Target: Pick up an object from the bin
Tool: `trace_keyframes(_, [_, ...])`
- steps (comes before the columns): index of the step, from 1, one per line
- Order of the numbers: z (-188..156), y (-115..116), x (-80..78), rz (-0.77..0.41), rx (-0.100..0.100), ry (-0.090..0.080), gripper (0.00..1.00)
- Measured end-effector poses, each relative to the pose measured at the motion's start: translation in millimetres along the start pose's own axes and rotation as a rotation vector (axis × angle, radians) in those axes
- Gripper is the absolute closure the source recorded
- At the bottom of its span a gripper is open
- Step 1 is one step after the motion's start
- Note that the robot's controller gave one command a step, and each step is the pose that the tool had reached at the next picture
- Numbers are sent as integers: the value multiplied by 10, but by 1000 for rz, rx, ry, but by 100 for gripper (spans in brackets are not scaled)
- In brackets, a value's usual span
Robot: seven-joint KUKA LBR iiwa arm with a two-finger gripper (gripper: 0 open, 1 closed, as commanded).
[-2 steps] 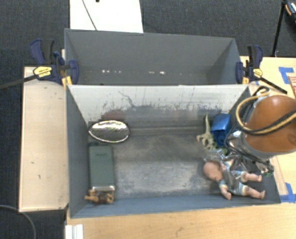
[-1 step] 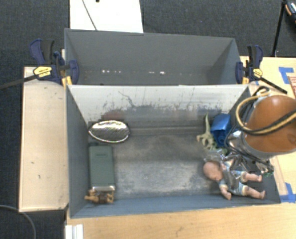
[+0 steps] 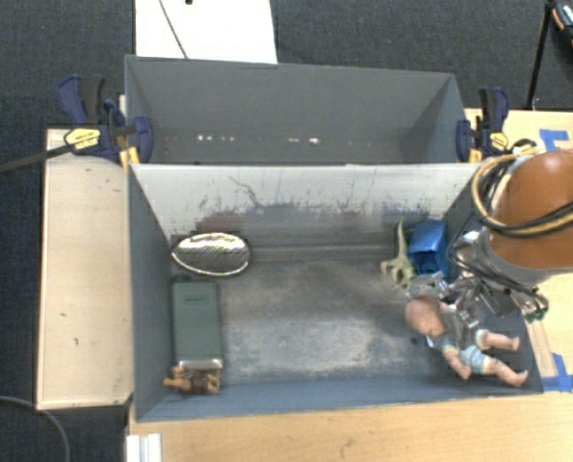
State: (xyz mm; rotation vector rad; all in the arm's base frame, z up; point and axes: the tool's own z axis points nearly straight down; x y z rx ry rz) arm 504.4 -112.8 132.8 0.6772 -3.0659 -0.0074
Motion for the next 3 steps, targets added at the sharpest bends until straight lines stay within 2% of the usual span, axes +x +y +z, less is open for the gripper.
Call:
trace_keyframes(1, [-293,144,-133,-10,8,-7,100])
trace_keyframes(2, [-663,416,-661,-32,4,0,100])
trace_keyframes(3, [-747,250,-397,-43,4,-4,100])
